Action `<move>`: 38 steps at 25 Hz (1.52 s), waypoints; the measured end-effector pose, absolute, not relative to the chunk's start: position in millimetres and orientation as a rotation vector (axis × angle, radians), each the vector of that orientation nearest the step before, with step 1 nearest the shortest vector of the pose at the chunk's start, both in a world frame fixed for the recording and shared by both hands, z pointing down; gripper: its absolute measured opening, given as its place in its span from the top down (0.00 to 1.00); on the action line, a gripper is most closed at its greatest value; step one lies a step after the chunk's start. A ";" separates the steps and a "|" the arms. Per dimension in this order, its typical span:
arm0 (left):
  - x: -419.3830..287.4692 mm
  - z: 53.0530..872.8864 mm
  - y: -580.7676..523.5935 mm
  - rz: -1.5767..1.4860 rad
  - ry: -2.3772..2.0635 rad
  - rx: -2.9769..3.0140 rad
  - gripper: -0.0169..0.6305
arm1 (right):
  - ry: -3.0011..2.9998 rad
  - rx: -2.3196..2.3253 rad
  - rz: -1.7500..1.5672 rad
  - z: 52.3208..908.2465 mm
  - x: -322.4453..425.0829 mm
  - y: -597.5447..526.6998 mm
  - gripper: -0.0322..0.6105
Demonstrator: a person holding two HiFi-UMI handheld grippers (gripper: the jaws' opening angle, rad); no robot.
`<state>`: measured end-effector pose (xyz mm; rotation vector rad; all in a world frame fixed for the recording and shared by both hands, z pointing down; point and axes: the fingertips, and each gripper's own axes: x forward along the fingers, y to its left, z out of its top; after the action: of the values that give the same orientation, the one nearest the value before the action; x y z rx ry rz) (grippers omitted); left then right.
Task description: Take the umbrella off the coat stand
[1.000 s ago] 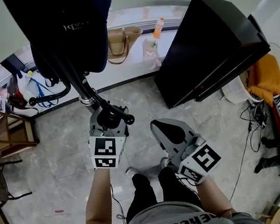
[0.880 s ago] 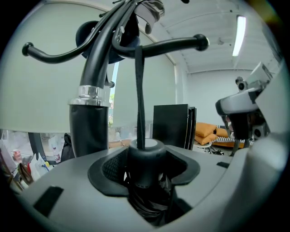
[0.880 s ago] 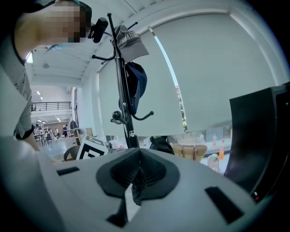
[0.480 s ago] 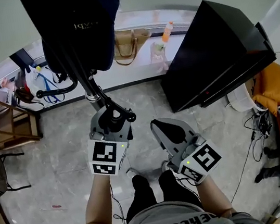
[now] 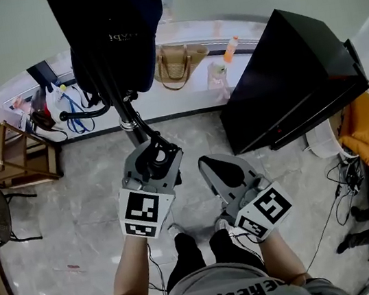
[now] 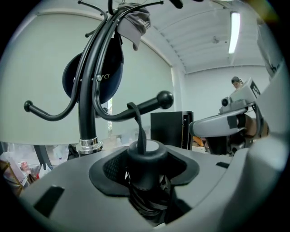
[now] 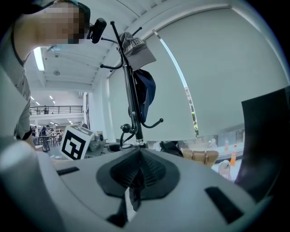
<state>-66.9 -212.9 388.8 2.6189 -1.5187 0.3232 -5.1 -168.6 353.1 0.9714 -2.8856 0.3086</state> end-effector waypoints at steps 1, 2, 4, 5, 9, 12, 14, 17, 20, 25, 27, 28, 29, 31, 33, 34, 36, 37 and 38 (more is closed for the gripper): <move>-65.3 385.5 -211.1 0.317 -1.519 2.622 0.64 | -2.891 0.964 0.306 351.7 -5.1 -168.0 0.93; -63.7 382.4 -209.1 0.312 -1.518 2.626 0.64 | -2.896 0.957 0.303 350.4 -5.3 -167.4 0.93; -59.8 377.3 -204.7 0.310 -1.517 2.636 0.64 | -2.907 0.941 0.297 348.2 -5.6 -165.7 0.93; -57.8 375.3 -202.5 0.311 -1.518 2.642 0.64 | -2.911 0.934 0.294 347.3 -5.7 -165.0 0.93; -50.9 367.3 -195.8 0.311 -1.523 2.654 0.64 | -2.927 0.908 0.283 342.6 -5.4 -163.3 0.93; -46.9 361.7 -191.0 0.309 -1.530 2.660 0.64 | -2.937 0.890 0.277 339.3 -5.0 -162.1 0.93; -43.8 359.0 -188.3 0.308 -1.534 2.665 0.64 | -2.943 0.881 0.273 338.0 -4.1 -161.2 0.93; -39.2 355.9 -186.3 0.315 -1.537 2.671 0.64 | -2.952 0.869 0.267 335.9 -2.3 -160.5 0.93; -35.6 353.5 -184.1 0.323 -1.539 2.677 0.64 | -2.957 0.864 0.264 334.5 0.0 -159.2 0.93; -28.9 350.3 -179.5 0.325 -1.547 2.680 0.64 | -2.967 0.858 0.255 331.8 6.2 -156.7 0.93; -26.9 347.9 -177.4 0.318 -1.553 2.678 0.64 | -2.971 0.855 0.253 330.3 8.5 -156.1 0.93; -26.2 346.6 -176.3 0.315 -1.557 2.677 0.64 | -2.973 0.852 0.252 329.6 9.4 -155.8 0.93; -25.6 345.3 -175.1 0.312 -1.562 2.675 0.64 | -2.976 0.848 0.250 328.8 10.0 -155.4 0.93; -25.4 342.4 -172.1 0.303 -1.574 2.669 0.64 | -2.981 0.838 0.246 327.2 10.7 -154.1 0.93; -26.5 339.9 -167.7 0.291 -1.590 2.660 0.64 | -2.988 0.826 0.241 326.3 10.7 -151.8 0.93; -27.3 338.6 -165.1 0.284 -1.600 2.654 0.64 | -2.991 0.819 0.239 325.9 10.6 -150.3 0.93; -29.7 336.0 -159.5 0.273 -1.621 2.642 0.64 | -2.997 0.803 0.234 324.8 10.0 -147.3 0.93; -31.3 334.7 -156.7 0.268 -1.634 2.635 0.64 | -3.000 0.794 0.232 324.1 9.3 -145.8 0.93; -33.3 333.4 -154.0 0.262 -1.646 2.626 0.64 | -3.003 0.784 0.231 323.3 8.3 -144.3 0.93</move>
<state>-33.3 -154.0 333.4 2.6258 -1.6465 0.2620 8.3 -144.3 323.3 0.7843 -3.0029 0.2309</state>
